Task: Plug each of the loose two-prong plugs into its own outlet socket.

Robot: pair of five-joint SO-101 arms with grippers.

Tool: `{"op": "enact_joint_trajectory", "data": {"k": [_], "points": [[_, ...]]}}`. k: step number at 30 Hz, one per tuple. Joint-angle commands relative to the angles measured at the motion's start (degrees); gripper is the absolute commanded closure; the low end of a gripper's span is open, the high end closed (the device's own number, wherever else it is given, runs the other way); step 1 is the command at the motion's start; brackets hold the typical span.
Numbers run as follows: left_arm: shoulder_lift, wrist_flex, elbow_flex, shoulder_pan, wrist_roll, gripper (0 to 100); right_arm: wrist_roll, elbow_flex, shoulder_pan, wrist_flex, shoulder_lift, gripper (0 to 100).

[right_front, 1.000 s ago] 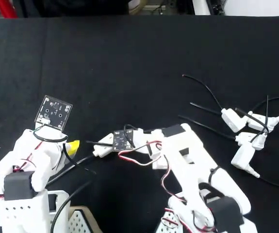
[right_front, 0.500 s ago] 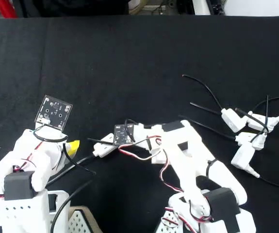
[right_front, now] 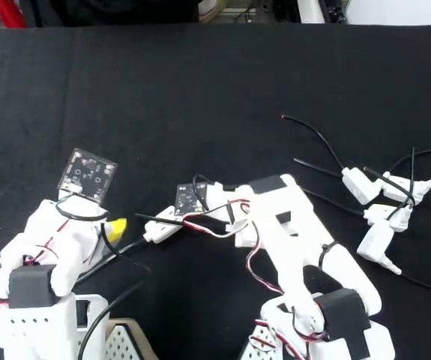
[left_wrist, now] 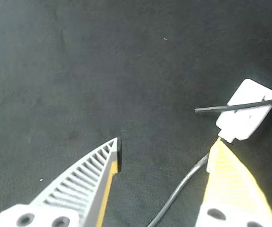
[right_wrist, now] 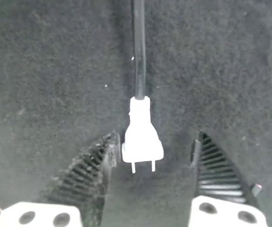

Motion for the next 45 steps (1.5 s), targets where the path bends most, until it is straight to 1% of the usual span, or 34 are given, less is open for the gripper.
{"op": "enact_joint_trajectory", "data": {"k": [1, 5, 10, 15, 18, 20, 30, 35, 45], "points": [[-0.5, 0.3, -0.6, 0.7, 0.6, 70, -0.5, -3.2, 1.1, 3.2, -0.4, 74.0], [-0.5, 0.1, -0.5, 0.8, 0.6, 70, -0.5, -4.4, 1.1, 8.2, -1.4, 74.0], [-0.5, 0.2, -0.6, 1.1, 0.6, 70, -0.4, -1.9, 0.7, 12.0, -9.7, 74.0], [-0.5, 0.2, -0.6, 1.1, 0.6, 70, -0.4, 6.4, -1.1, 11.5, -18.5, 74.0], [-0.5, 0.2, -0.6, 1.1, 0.6, 70, -2.8, 10.7, -1.9, 7.6, -20.4, 73.9], [-0.5, 0.2, -0.6, 1.1, 0.6, 70, -4.7, 12.1, -1.9, 4.7, -20.1, 73.8], [-0.5, 0.2, -0.6, 1.1, 0.7, 70, -4.9, 12.3, -1.7, -2.4, -12.0, 73.9], [-0.5, 0.2, -0.6, 1.1, 0.7, 70, -4.9, 11.9, -1.7, -2.9, -9.3, 74.0], [-0.5, 0.4, -0.6, 1.1, 0.7, 70, -4.9, 12.6, -1.7, -3.3, -8.7, 74.2]]}}
